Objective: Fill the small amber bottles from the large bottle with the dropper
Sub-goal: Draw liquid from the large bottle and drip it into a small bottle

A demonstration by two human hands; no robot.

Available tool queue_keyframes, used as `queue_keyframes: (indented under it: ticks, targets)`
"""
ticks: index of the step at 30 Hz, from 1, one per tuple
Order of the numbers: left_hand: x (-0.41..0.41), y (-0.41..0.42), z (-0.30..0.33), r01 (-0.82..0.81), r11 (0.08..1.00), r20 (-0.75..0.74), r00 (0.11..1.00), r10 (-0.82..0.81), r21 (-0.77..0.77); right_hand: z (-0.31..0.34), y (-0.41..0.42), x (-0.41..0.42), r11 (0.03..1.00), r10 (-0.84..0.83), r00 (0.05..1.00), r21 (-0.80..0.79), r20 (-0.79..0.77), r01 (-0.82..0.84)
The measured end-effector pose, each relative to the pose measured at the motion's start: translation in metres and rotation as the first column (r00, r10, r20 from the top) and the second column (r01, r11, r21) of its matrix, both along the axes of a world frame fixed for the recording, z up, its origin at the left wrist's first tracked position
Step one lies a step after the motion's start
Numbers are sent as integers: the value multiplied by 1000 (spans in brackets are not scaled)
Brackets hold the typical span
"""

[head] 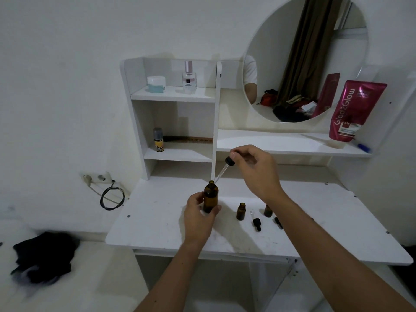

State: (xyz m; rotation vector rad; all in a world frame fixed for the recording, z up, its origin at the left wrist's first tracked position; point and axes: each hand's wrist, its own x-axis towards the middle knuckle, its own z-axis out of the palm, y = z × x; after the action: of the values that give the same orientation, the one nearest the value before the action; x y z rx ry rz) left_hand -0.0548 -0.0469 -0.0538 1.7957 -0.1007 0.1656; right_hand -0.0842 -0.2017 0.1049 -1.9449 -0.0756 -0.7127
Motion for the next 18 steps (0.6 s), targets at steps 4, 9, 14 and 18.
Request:
queue_keyframes:
  ticks: [4, 9, 14, 18]
  targets:
    - [-1, 1, 0, -12, 1000, -11, 1000, 12, -12, -5, 4, 9, 999, -8, 1000, -49, 11, 9]
    - [2, 2, -3, -22, 1000, 1, 1000, 22, 13, -13, 10, 18, 994, -3, 1000, -107, -3, 2]
    - [4, 1, -6, -38, 998, 7, 999, 37, 46, -27, 15, 25, 979, 39, 997, -196, -65, -51]
    - [5, 0, -6, -44, 998, -6, 999, 44, 53, -47, 21, 31, 951, 68, 987, -289, -144, -108]
